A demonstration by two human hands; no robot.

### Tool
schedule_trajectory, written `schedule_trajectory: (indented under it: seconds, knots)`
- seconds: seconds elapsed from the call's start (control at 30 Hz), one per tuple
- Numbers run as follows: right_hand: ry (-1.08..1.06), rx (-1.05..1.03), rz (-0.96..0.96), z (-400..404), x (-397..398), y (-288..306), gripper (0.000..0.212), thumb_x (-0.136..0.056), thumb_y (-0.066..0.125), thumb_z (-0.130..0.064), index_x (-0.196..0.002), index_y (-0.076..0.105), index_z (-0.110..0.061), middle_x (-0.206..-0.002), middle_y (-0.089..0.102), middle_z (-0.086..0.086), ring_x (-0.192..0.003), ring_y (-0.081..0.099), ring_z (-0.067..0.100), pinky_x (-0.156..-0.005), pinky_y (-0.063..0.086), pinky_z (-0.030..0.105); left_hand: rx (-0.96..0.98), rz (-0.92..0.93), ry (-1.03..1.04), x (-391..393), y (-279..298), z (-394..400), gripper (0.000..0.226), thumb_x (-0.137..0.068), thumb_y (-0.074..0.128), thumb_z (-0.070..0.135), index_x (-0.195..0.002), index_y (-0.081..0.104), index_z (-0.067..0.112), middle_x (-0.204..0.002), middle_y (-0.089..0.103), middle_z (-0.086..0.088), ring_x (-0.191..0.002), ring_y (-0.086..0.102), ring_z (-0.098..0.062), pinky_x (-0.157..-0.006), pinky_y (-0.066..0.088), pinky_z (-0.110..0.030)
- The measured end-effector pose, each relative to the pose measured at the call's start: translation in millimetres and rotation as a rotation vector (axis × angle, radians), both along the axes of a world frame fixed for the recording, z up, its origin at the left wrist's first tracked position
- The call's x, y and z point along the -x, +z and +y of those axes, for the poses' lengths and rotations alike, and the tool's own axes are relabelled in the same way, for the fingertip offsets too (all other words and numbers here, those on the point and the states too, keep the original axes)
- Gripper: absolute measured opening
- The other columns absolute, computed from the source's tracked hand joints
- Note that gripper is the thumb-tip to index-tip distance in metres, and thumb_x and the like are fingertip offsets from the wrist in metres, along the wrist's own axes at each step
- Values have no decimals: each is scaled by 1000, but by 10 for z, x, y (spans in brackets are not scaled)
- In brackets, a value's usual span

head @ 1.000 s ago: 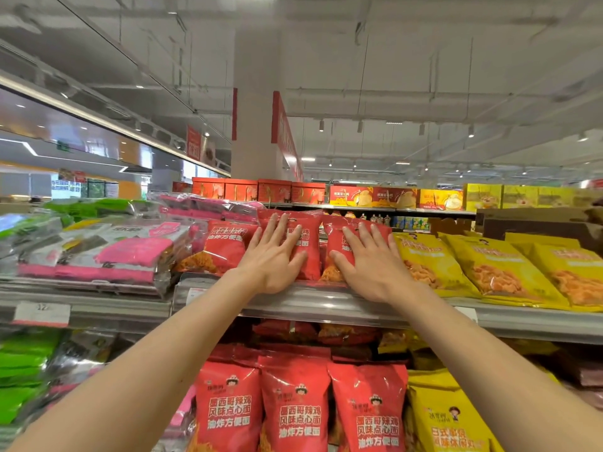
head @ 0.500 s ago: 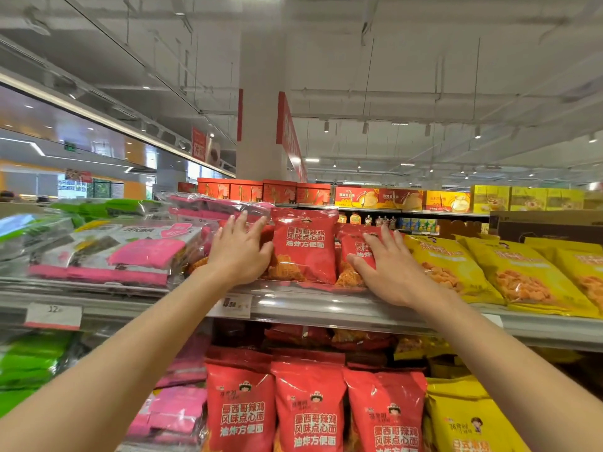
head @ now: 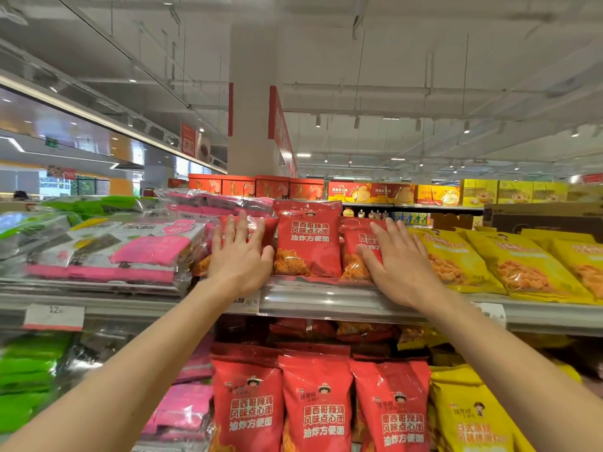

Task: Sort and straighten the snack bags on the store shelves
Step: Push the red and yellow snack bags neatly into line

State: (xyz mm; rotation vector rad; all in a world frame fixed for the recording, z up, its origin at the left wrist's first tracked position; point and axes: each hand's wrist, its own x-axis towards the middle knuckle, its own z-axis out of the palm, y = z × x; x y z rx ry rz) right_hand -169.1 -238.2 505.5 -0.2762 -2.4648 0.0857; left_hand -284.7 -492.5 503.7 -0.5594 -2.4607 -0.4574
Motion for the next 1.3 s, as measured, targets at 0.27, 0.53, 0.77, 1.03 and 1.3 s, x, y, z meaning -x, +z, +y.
schedule_trajectory:
  seconds: [0.27, 0.53, 0.77, 1.03, 1.3]
  knots:
    - [19, 116, 213, 282, -307, -23, 73, -102, 40, -57, -161, 21, -20, -167, 25, 7, -155, 22, 25, -125, 22, 47, -324, 254, -348, -525, 37, 520, 50, -99, 55, 37, -145, 48, 20, -144, 47, -4, -134, 43, -23, -112, 40, -44]
    - [-125, 32, 22, 1148, -915, 157, 47, -99, 54, -45, -138, 56, -18, -135, 58, 8, -124, 56, 29, -99, 46, 39, -162, 184, -621, -1102, 129, 1673, 39, -96, 57, 39, -133, 56, 27, -134, 49, 3, -109, 59, -18, -96, 51, -41]
    - [-51, -112, -121, 1558, -944, 220, 33, -98, 51, -45, -112, 67, -19, -106, 72, 5, -103, 63, 30, -84, 53, 41, 249, 254, -293, -1132, 130, 2402, 52, -103, 35, 49, -151, 39, 29, -147, 51, -2, -139, 35, -27, -117, 25, -49]
    - [111, -111, -66, 1725, -916, 141, 45, -99, 52, -51, -126, 67, -18, -113, 73, 4, -104, 66, 28, -86, 57, 45, 363, 142, -186, -1131, 58, 2482, 57, -106, 18, 49, -159, 24, 28, -169, 15, 6, -156, 12, -19, -125, 3, -52]
    - [144, -136, -64, 1775, -923, 107, 45, -101, 49, -49, -129, 66, -19, -117, 67, 7, -112, 60, 29, -92, 53, 42, 424, 106, -120, -1133, 57, 2518, 59, -106, 14, 48, -161, 18, 27, -169, 16, 9, -156, 10, -18, -124, -1, -55]
